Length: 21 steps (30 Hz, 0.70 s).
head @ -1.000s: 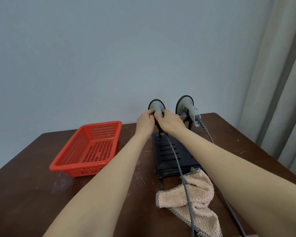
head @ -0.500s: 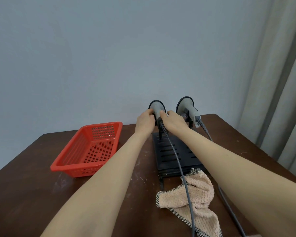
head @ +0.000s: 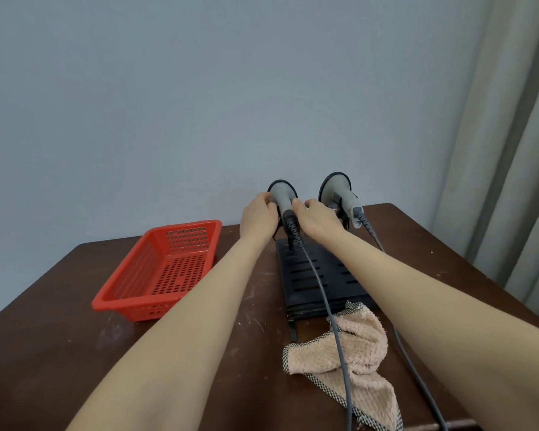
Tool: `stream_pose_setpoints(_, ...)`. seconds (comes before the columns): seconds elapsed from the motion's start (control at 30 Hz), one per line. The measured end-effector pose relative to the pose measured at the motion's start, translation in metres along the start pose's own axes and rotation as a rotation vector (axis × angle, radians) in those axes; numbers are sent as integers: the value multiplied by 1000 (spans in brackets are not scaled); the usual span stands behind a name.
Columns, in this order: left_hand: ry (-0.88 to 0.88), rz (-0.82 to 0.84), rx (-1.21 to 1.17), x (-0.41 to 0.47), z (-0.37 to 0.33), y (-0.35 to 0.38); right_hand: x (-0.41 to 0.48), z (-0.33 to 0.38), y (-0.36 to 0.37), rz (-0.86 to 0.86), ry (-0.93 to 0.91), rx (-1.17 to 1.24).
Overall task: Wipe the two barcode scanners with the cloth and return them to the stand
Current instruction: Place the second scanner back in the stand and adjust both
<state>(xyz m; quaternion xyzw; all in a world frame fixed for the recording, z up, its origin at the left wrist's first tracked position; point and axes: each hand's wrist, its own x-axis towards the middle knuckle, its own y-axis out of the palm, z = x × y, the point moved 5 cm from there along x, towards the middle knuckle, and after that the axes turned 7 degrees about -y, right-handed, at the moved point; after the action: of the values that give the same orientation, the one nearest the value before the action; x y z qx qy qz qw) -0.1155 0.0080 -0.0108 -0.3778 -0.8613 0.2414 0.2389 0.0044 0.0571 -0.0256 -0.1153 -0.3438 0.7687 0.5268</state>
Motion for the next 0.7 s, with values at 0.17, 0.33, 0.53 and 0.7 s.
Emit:
stream_pose_setpoints(0.17, -11, 10, -14, -2, -5, 2, -2, 1, -1, 3, -4, -4)
stream_pose_setpoints(0.33, -12, 7, 8, -4, -6, 3, -3, -1, -4, -2, -9, -6)
stream_pose_setpoints(0.53, 10, 71, -22, -5, -11, 7, -4, 0, -1, 26, -15, -10)
stream_pose_setpoints(0.7, 35, 106, 7, -3, -13, 12, -4, 5, 2, 36, -63, 82)
